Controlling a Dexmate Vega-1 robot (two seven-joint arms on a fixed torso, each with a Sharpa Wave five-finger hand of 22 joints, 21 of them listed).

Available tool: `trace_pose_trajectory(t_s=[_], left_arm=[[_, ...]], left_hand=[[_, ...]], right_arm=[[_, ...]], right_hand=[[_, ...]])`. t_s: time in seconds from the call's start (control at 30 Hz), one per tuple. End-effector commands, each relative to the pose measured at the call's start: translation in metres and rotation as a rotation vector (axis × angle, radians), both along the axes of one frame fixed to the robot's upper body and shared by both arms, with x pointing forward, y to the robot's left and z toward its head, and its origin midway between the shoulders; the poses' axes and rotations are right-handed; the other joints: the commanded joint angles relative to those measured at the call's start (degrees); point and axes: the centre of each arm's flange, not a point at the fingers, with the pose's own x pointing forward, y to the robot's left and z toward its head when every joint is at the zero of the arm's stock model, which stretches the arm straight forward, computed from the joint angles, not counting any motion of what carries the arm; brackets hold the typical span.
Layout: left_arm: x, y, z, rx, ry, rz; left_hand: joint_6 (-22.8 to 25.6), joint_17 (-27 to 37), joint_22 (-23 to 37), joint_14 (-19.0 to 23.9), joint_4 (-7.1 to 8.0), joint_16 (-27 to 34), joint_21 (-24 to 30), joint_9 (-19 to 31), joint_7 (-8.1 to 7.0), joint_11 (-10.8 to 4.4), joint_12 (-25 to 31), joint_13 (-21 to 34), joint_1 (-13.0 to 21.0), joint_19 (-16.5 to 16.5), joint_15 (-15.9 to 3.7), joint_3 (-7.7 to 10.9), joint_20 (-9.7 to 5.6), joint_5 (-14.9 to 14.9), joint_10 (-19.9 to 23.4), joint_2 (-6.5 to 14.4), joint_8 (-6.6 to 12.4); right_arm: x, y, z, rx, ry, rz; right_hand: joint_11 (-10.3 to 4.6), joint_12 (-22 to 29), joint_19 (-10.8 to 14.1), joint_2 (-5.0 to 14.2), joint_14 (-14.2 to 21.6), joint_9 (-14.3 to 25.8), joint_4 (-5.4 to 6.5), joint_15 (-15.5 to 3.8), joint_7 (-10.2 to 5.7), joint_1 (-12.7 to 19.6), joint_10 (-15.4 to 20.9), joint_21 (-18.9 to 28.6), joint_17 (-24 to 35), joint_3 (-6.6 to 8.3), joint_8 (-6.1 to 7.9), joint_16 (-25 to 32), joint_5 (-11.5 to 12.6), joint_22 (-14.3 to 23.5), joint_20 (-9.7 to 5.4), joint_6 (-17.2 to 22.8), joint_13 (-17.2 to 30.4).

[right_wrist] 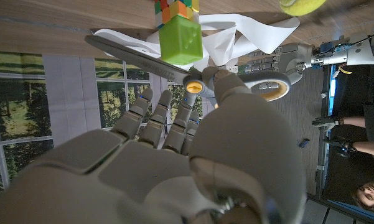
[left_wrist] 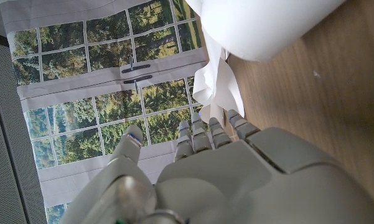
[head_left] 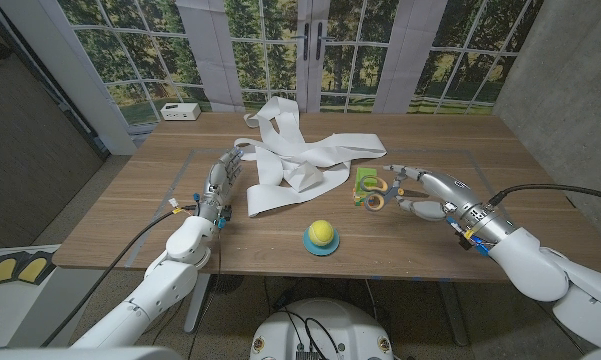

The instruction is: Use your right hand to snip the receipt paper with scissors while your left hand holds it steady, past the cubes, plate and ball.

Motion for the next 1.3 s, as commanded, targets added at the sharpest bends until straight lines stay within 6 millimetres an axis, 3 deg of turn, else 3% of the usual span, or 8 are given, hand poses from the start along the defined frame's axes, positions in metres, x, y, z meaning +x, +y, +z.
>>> trace_pose_trajectory(t_s=[0.03,1.3], left_arm=[[-0.003,0.003,0.001,-0.008,-0.005,0.002],[-0.006,0.007,-0.002,-0.021,0.016,-0.001]], left_hand=[[0.82,0.19,0.14,0.51,0.13,0.19,0.25,0.13,0.07,-0.06,0.63,0.07,-0.37,0.23,-0.05,0.18,0.17,0.03,0.69,-0.34,0.38],[1.14,0.17,0.13,1.29,0.19,0.12,0.25,0.14,0.3,-0.07,0.55,0.08,-0.36,0.36,-0.53,0.35,-0.42,0.08,1.21,-0.09,-0.08]], right_arm=[[-0.001,0.007,0.002,0.033,-0.086,0.02],[0.009,0.031,-0.006,0.173,-0.3,0.126]], right_hand=[[-4.5,9.4,0.09,1.68,0.56,0.31,-0.04,-10.38,-0.51,2.78,4.01,0.23,0.37,-0.35,0.17,-0.07,-0.16,0.05,-0.37,0.68,-0.2],[-4.4,11.21,1.6,2.2,1.76,0.53,-0.27,-10.95,-2.32,5.62,3.23,0.62,1.2,-1.67,0.05,-0.59,-1.64,0.06,-1.36,1.05,-1.62]])
